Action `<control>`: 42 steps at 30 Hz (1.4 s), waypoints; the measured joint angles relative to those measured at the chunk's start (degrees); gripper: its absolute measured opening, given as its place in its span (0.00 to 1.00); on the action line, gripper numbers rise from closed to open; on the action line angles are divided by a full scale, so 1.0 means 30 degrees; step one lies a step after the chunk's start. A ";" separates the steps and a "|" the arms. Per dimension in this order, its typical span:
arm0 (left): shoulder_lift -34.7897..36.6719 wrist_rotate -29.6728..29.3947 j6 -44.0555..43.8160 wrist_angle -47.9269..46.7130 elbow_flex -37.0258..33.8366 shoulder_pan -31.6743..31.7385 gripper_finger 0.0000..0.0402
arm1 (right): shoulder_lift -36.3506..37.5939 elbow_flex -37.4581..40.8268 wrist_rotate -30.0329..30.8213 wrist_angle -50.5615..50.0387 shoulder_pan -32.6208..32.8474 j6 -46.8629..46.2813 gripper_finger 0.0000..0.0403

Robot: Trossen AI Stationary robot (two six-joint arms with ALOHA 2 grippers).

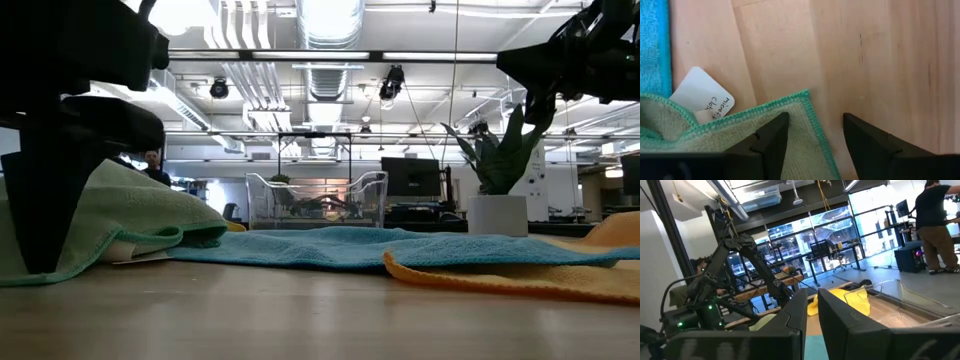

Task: Fold microfiber towels
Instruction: Fold the green towel

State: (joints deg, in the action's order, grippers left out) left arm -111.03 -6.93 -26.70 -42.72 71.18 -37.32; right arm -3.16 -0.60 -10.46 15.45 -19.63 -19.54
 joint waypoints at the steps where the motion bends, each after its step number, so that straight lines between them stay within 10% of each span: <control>1: -0.0020 -0.0058 0.0007 -0.0023 -0.0007 0.0001 0.41 | 0.0000 0.0000 -0.0007 -0.0053 0.0003 0.0003 0.10; 13: -0.0083 -0.1791 0.0152 -0.0509 -0.0219 0.0117 0.02 | 0.0000 0.0000 -0.0160 -0.0216 0.0003 -0.0521 0.09; 42: 1.0433 -1.0895 0.4834 -0.1333 0.0852 0.1223 0.00 | -0.0583 -0.1601 -0.1861 0.2036 0.0721 -0.0062 0.10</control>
State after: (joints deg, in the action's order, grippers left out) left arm -79.73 -39.62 -12.20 -46.72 73.73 -33.65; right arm -4.91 -5.40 -16.04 21.56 -17.46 -19.72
